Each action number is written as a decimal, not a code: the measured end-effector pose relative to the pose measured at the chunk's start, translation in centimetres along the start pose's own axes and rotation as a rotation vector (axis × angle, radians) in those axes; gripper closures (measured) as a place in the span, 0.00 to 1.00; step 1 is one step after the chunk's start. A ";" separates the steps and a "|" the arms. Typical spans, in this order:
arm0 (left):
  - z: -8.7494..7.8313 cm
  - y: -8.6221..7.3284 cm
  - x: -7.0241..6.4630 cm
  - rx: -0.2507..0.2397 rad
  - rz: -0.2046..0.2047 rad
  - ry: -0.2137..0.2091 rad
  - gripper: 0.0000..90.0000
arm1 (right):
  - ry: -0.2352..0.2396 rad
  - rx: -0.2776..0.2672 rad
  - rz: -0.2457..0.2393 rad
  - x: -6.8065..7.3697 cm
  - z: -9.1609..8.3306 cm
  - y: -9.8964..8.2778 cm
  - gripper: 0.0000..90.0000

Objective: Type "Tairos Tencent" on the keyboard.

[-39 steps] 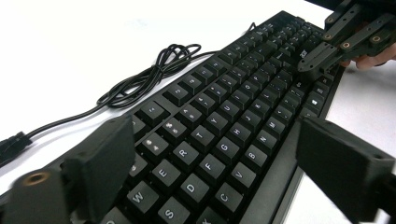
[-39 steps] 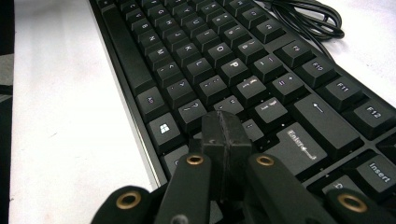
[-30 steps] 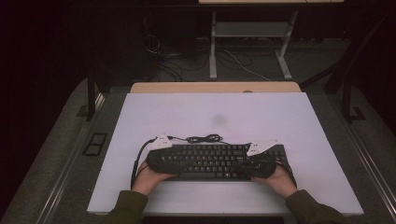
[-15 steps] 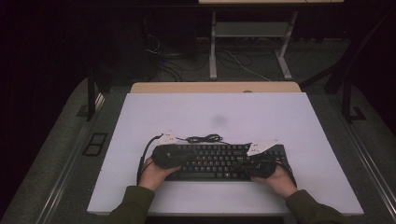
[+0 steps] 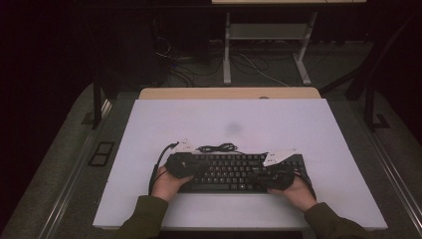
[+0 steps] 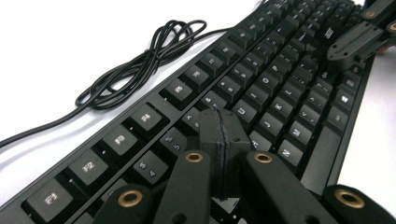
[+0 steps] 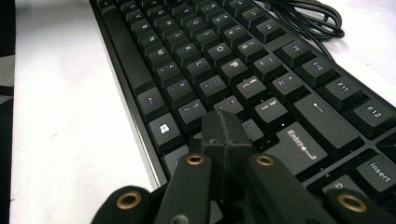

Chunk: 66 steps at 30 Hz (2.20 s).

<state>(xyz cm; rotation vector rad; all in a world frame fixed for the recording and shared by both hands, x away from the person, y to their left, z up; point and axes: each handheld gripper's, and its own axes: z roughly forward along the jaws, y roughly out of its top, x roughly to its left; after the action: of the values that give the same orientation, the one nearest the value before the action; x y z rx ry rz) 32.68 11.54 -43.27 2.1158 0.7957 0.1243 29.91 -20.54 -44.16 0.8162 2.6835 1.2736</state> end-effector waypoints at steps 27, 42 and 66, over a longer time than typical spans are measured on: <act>0.2 -0.1 -0.1 0.012 0.000 -0.003 0.99 | -0.001 0.001 -0.001 0.0 0.0 0.0 0.99; -1.7 -0.6 0.1 -0.044 0.024 -0.010 0.76 | 0.000 0.000 0.001 0.0 0.0 0.0 0.99; -3.3 -2.7 0.5 -0.101 0.034 -0.033 0.29 | 0.004 -0.028 0.004 0.0 -0.3 0.4 0.97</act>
<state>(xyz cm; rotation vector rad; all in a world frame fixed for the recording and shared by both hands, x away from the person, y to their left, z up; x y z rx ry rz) 30.59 15.29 -43.27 2.0313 0.7198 0.1441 29.97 -20.54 -43.71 0.8166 2.6621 1.3115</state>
